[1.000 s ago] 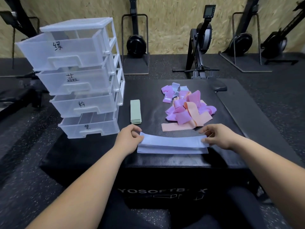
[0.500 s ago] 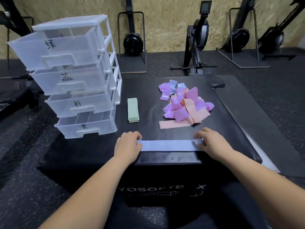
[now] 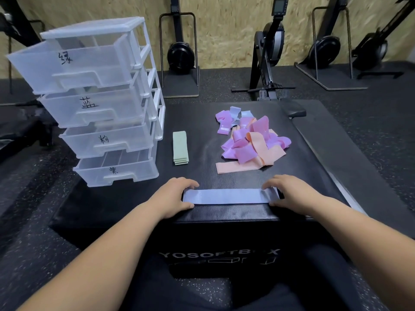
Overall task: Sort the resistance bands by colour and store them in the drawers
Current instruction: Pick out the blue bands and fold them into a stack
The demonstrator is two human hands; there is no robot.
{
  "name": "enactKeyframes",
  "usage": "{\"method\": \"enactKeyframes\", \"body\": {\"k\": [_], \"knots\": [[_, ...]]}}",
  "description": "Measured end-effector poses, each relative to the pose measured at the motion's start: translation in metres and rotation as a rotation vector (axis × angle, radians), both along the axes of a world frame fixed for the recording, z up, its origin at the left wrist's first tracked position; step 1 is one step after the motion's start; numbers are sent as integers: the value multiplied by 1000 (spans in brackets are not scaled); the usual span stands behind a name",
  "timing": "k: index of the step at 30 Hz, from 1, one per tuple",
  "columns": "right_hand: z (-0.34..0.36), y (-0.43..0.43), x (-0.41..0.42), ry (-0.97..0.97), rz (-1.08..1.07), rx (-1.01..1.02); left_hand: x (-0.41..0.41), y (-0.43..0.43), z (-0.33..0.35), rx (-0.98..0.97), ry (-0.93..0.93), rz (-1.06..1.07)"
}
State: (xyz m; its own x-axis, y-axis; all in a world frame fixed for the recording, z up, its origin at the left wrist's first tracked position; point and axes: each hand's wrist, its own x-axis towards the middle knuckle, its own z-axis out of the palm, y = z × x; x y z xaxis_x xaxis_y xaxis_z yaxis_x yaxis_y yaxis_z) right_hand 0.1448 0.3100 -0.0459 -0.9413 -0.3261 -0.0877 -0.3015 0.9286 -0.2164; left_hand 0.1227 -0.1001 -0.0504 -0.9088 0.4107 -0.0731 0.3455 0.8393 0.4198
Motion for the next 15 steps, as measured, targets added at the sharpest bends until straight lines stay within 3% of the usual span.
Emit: {"method": "enactKeyframes", "body": {"k": [15], "knots": [[11, -6, -15, -14, 5, -21, -19, 15, 16, -11, -31, -30]]}}
